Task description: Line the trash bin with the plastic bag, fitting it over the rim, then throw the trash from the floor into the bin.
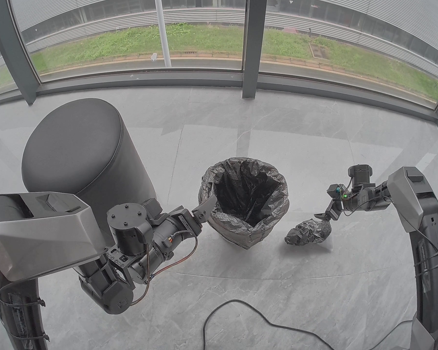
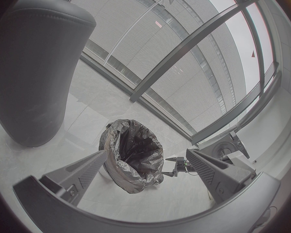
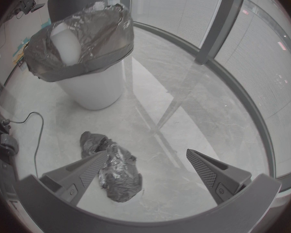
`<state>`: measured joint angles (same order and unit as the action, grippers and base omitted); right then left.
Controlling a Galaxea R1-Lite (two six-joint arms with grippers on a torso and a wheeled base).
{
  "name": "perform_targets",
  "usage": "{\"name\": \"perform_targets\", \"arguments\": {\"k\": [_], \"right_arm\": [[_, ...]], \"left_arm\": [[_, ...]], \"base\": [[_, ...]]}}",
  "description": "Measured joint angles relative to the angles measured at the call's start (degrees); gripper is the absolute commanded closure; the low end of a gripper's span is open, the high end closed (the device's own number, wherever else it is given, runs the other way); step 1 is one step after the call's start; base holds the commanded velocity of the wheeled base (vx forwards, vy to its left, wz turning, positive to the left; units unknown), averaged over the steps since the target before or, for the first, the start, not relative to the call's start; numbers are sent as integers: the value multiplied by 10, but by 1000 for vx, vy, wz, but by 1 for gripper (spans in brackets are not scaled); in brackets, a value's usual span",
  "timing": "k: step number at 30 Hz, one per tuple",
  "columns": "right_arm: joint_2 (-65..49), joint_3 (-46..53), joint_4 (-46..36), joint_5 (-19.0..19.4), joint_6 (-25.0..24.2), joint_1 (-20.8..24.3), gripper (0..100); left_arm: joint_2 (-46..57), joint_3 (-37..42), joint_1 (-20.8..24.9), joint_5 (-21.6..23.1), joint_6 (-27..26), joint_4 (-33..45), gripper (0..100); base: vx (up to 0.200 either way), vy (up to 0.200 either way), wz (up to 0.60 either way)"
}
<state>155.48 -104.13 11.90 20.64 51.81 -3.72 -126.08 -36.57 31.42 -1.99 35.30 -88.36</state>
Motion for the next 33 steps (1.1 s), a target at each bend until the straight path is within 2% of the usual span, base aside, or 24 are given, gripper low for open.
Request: {"name": "perform_targets", "arguments": {"k": [3,6,8,11,17,27,28,33], "right_arm": [[24,-59,-95,11,34,0,0],[47,-89,-191,29,99,0,0],[65,-97,-235,43,143,0,0],[101,-102,-266,57,179,1,0],[175,-105,-276,61,183,1,0],[209,-105,-252,44,135,0,0],[209,-105,-251,45,128,-1,100],[211,-105,-253,58,99,-8,100]], "left_arm": [[-7,-2,-1,0,0,0,0],[-13,-3,-2,0,0,0,0],[-17,-3,-3,0,0,0,0],[-24,-4,-4,-1,0,0,0],[-34,-6,-5,-3,-1,0,0],[-47,-9,4,-4,-2,0,0],[-48,-10,5,-4,-2,0,0],[-52,-12,11,-4,-2,0,0]], "base": [[0,0,0],[0,0,0],[0,0,0],[0,0,0],[0,0,0],[0,0,0],[0,0,0],[0,0,0]]}}
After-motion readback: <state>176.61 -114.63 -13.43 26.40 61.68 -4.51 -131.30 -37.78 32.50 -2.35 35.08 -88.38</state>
